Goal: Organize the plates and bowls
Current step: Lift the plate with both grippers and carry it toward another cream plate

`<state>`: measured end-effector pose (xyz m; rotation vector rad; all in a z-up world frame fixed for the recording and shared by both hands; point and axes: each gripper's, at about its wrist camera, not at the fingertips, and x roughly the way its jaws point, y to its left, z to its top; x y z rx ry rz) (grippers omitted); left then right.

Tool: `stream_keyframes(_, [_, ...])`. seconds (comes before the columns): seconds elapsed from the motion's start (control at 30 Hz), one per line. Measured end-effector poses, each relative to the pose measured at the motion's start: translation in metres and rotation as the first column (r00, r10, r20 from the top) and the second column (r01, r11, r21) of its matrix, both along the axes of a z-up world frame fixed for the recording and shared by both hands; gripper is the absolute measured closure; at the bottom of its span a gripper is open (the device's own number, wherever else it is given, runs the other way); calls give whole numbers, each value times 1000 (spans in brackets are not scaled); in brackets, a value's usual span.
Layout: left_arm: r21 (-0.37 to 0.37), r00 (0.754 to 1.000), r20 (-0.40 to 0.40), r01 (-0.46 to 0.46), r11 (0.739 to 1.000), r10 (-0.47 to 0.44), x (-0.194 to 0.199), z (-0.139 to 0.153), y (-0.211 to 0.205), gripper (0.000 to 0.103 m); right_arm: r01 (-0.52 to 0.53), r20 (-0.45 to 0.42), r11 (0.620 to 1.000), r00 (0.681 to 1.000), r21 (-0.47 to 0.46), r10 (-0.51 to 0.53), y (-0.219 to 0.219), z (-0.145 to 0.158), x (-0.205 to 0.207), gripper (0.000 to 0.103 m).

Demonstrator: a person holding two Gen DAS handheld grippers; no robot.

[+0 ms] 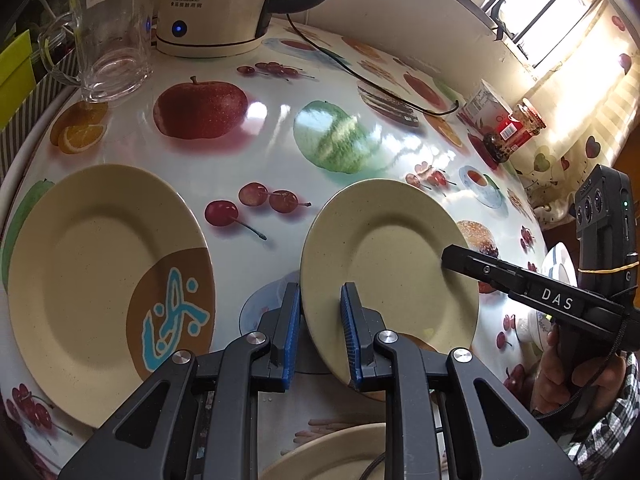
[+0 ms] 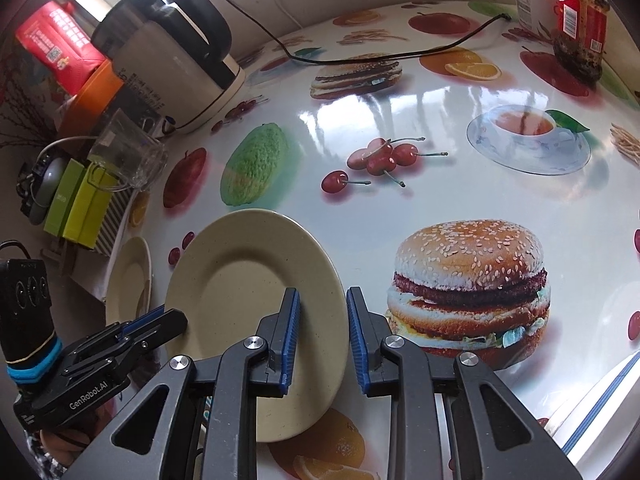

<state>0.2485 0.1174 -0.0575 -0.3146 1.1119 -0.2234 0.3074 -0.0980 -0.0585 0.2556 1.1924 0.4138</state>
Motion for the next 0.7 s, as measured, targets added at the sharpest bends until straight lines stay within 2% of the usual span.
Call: stream_keyframes(0.7, [8, 999, 50, -7, 1000, 7, -35, 35, 2, 82, -14, 31, 999, 999, 29, 13, -2, 34, -36, 80])
